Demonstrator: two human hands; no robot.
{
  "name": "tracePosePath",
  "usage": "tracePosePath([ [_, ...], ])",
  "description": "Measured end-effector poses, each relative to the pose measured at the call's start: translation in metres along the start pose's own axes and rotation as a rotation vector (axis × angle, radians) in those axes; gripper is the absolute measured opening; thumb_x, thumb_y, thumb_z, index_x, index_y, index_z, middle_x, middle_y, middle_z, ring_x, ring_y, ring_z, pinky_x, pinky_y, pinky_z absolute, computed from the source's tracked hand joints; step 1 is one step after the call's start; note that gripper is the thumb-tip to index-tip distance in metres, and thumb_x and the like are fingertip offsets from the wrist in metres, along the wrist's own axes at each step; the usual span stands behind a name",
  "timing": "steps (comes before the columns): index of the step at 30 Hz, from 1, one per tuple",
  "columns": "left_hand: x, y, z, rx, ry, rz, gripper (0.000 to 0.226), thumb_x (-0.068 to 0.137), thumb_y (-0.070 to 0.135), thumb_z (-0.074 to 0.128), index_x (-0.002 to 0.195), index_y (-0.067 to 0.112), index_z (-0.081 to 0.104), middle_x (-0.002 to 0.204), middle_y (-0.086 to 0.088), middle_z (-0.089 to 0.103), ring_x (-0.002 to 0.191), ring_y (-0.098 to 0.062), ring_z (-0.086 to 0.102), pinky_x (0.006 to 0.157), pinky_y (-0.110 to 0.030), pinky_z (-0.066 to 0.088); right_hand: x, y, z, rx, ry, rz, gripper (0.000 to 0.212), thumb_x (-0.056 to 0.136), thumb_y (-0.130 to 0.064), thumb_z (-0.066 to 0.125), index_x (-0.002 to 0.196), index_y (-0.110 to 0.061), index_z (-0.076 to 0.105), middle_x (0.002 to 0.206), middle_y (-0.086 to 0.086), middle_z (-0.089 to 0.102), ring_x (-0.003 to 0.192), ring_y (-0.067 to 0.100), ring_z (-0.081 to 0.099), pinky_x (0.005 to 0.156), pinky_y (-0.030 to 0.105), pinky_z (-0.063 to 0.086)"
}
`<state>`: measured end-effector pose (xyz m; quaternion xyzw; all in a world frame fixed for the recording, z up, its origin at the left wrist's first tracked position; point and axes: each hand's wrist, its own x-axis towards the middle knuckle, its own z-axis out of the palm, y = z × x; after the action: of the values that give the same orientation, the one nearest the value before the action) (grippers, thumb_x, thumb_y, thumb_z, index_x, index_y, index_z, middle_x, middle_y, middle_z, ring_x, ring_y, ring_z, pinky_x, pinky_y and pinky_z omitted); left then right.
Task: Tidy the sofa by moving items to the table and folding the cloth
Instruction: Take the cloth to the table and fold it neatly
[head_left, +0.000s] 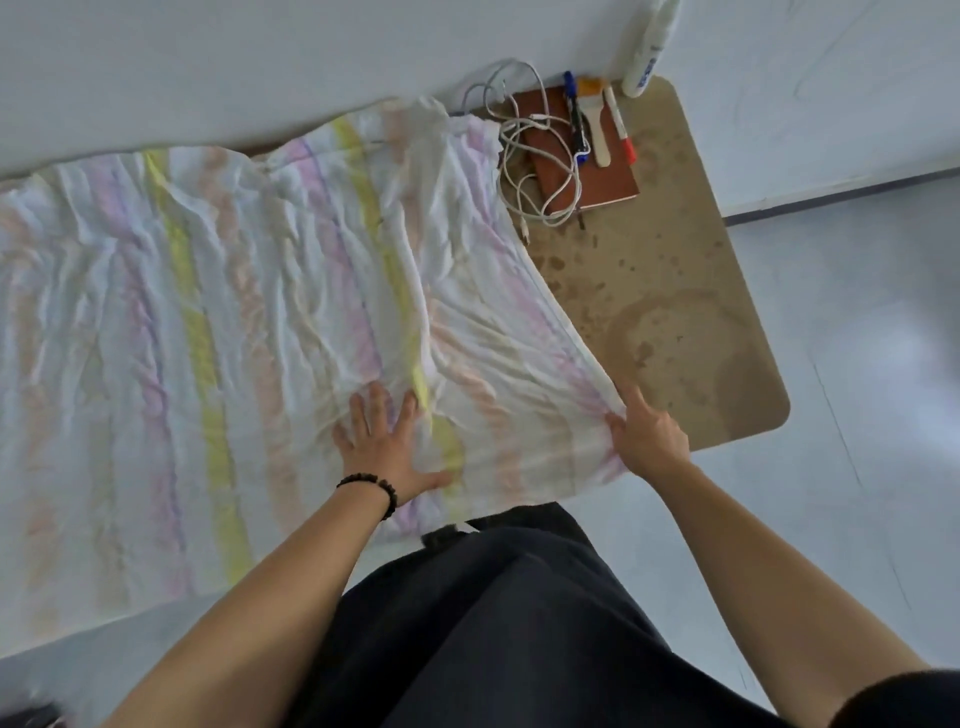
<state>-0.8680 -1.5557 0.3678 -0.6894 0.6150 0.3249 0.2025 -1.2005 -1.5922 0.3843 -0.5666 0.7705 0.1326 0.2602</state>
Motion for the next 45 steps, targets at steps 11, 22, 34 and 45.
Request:
tracePosePath([
  [11,-0.003,-0.013,0.008,0.051,0.025,0.017,0.134,0.052,0.096,0.048,0.15,0.033,-0.02,0.156,-0.011,-0.03,0.144,-0.039,-0.021,0.11,-0.068,-0.001,0.024,-0.057,-0.033,-0.102,-0.087,-0.084,0.069,0.087,-0.036,0.061,0.145,-0.014,0.031,0.138,0.015,0.038,0.127,0.034,0.041,0.093,0.043,0.043],
  [22,0.127,0.078,-0.151,-0.32,0.596,0.079,0.053,0.094,0.04,0.055,0.137,0.011,0.043,0.138,-0.01,0.043,0.124,-0.029,0.044,0.091,-0.042,0.048,0.123,-0.124,-0.042,0.202,0.065,-0.244,0.042,0.099,-0.035,0.052,0.132,-0.01,0.046,0.118,0.01,0.058,0.109,0.03,0.054,0.088,0.041,0.046],
  [34,0.271,0.157,-0.254,-0.089,0.551,-0.088,0.026,0.097,0.027,0.051,0.117,0.017,0.064,0.122,-0.012,0.055,0.106,-0.03,0.058,0.085,-0.036,0.046,0.153,-0.086,-0.045,0.484,-0.111,-0.508,0.013,0.082,-0.016,0.057,0.079,-0.02,0.046,0.077,-0.009,0.05,0.065,0.013,0.045,0.055,0.026,0.035],
  [45,0.268,0.237,-0.288,-0.921,1.053,0.179,0.01,0.098,0.016,0.047,0.088,0.014,0.046,0.076,0.013,0.048,0.065,0.007,0.049,0.06,-0.009,0.039,0.17,-0.049,-0.08,0.778,0.074,-0.277,0.018,0.083,-0.022,0.053,0.076,-0.022,0.036,0.055,-0.011,0.043,0.052,0.012,0.038,0.047,0.03,0.03],
])
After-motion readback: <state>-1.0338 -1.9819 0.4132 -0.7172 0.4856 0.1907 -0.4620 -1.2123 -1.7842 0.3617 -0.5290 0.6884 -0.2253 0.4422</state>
